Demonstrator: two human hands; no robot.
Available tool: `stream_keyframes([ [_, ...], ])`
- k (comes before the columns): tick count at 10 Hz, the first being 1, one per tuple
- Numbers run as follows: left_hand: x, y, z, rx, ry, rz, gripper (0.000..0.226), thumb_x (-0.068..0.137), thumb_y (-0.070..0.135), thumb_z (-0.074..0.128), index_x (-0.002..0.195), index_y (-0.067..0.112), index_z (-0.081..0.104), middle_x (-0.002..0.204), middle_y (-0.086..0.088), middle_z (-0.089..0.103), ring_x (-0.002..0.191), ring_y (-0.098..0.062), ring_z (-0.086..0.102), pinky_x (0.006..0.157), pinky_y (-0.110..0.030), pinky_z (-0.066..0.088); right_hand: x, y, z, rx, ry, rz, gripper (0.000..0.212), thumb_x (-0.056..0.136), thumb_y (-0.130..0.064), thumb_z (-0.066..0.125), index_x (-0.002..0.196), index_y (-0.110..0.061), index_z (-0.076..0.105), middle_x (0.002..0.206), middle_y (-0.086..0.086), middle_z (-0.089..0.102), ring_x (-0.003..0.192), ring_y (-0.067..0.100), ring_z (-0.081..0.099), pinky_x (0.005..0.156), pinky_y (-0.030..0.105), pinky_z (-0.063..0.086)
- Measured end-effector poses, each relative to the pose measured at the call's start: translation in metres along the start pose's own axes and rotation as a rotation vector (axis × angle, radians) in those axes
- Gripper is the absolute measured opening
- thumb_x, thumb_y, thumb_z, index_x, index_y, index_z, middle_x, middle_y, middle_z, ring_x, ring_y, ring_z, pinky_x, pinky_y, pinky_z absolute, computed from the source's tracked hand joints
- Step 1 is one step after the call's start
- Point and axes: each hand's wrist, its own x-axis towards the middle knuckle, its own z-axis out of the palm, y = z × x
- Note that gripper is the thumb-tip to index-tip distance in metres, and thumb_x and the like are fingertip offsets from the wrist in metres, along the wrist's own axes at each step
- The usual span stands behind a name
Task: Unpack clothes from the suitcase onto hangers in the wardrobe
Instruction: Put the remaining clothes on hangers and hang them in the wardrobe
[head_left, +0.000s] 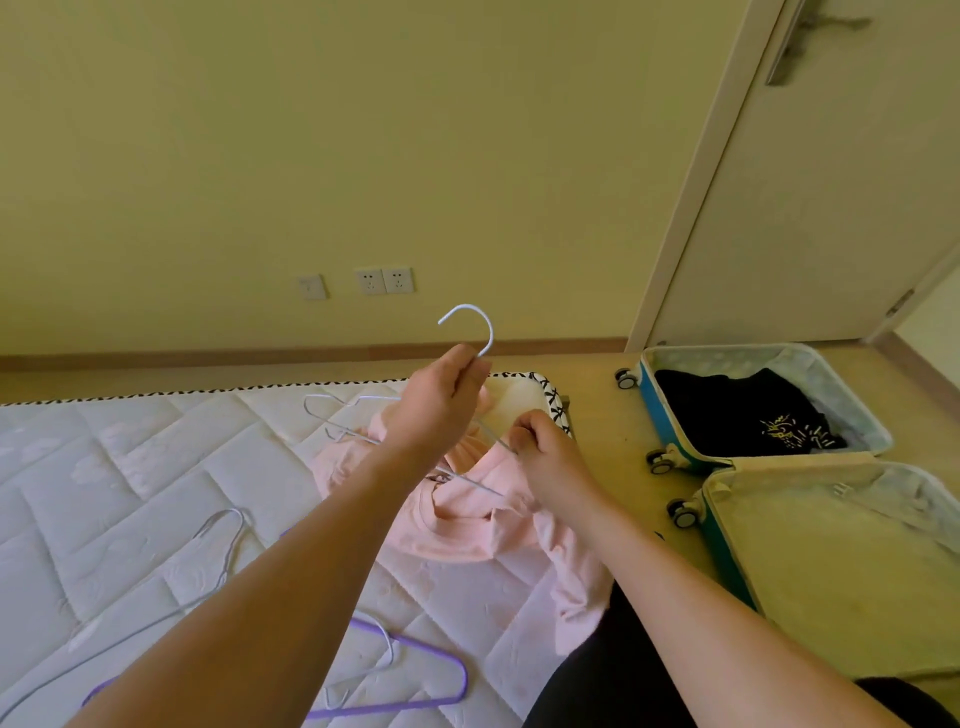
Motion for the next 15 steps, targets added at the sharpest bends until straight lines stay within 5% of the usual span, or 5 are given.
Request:
stream_keyframes([
  [2, 0.001, -0.018, -0.014, 0.357, 0.398, 0.207, 0.016, 0.092, 0.029, 0.044, 0.096, 0.015, 0.053, 0.089, 0.001, 0.058, 0.082, -0.023, 0.052, 0.072, -0.039, 0.042, 0.010, -0.015, -0.016, -0.422, -0.013, -0.070, 0.022, 0.102, -0.029, 0.039, 0.115, -0.017, 0.050, 0.098, 0.004, 0.056, 0.078, 0.026, 0.057, 0.064, 0.035, 0.038],
  [5, 0.008, -0.071, 0.032, 0.443, -0.474, -0.575, 0.039, 0.092, 0.039, 0.058, 0.122, 0.015, 0.059, 0.118, -0.005, 0.058, 0.099, -0.023, 0.053, 0.078, -0.028, 0.045, 0.031, -0.009, -0.030, -0.134, 0.066, -0.120, 0.029, 0.103, -0.030, 0.040, 0.085, -0.017, 0.060, 0.060, -0.012, 0.046, 0.051, 0.001, 0.039, 0.056, 0.025, 0.030],
  [8, 0.009, -0.083, 0.057, 1.050, -0.664, -0.436, 0.058, 0.088, 0.047, 0.049, 0.138, 0.019, 0.046, 0.135, -0.004, 0.050, 0.127, -0.029, 0.046, 0.103, -0.042, 0.039, 0.032, -0.007, -0.054, -0.106, -0.014, 0.044, 0.052, 0.092, -0.052, 0.053, 0.063, -0.020, 0.025, 0.059, -0.004, 0.023, 0.053, 0.012, 0.025, 0.056, 0.032, 0.019],
  [13, 0.032, -0.076, -0.041, -0.381, 0.211, -1.007, 0.026, 0.093, 0.000, 0.028, 0.079, 0.004, 0.050, 0.070, -0.012, 0.050, 0.060, -0.026, 0.050, 0.054, -0.032, 0.045, 0.028, -0.014, -0.049, -0.088, -0.201, 0.056, 0.022, 0.092, -0.004, 0.044, 0.087, -0.017, 0.061, 0.080, 0.003, 0.048, 0.067, 0.012, 0.041, 0.045, 0.014, 0.031],
  [15, 0.045, -0.052, -0.039, -0.239, 0.213, -0.845, 0.015, 0.084, 0.010, 0.045, 0.069, 0.012, 0.047, 0.064, -0.005, 0.046, 0.056, -0.022, 0.045, 0.053, -0.025, 0.034, 0.026, -0.014, -0.053, -0.085, -0.229, 0.072, 0.029, 0.089, 0.002, 0.045, 0.078, -0.019, 0.062, 0.073, -0.003, 0.048, 0.064, 0.010, 0.041, 0.050, 0.018, 0.033],
])
